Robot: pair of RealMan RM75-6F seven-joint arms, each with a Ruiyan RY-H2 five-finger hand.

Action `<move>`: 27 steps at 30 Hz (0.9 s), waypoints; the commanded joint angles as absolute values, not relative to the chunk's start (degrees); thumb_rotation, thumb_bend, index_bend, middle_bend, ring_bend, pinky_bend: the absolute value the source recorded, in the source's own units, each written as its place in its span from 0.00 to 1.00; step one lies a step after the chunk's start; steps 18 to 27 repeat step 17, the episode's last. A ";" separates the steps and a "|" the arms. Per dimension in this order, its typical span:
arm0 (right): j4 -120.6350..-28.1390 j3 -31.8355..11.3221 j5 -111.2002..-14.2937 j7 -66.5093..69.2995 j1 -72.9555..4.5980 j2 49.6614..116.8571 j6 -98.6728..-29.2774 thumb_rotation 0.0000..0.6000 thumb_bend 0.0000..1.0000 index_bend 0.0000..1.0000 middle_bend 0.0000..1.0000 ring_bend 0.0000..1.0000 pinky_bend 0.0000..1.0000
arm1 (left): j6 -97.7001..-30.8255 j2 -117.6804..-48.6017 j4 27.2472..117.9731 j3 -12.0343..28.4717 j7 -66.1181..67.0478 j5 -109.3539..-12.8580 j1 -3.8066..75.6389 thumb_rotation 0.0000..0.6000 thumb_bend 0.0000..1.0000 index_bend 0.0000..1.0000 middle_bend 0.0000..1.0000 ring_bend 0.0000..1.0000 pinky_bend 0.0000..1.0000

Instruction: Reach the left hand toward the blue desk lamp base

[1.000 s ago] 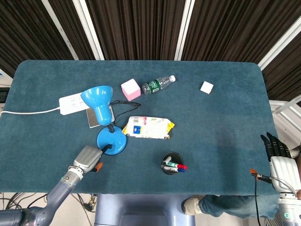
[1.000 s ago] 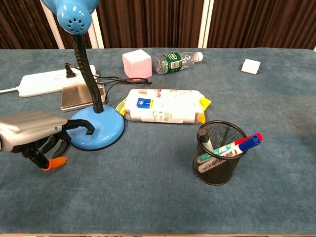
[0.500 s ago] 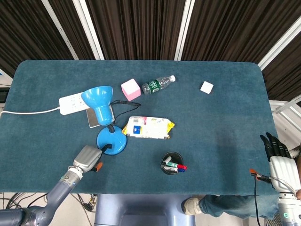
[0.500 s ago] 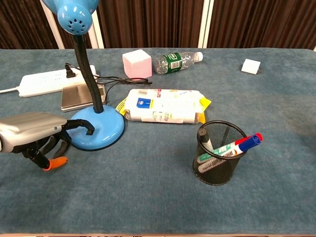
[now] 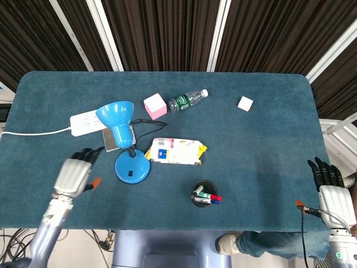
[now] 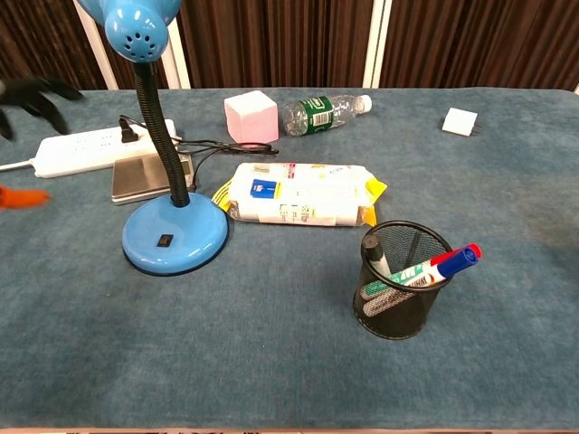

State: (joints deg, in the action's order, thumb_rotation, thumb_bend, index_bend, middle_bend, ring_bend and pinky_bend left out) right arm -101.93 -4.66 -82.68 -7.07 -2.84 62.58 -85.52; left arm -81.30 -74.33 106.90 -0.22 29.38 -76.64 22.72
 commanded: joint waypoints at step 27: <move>-100.74 -3.85 -85.66 -5.48 -3.07 62.58 -85.85 1.00 0.11 0.01 0.02 0.04 0.00 | -90.22 -59.18 105.76 -6.83 8.87 -78.72 7.83 1.00 0.13 0.12 0.11 0.00 0.08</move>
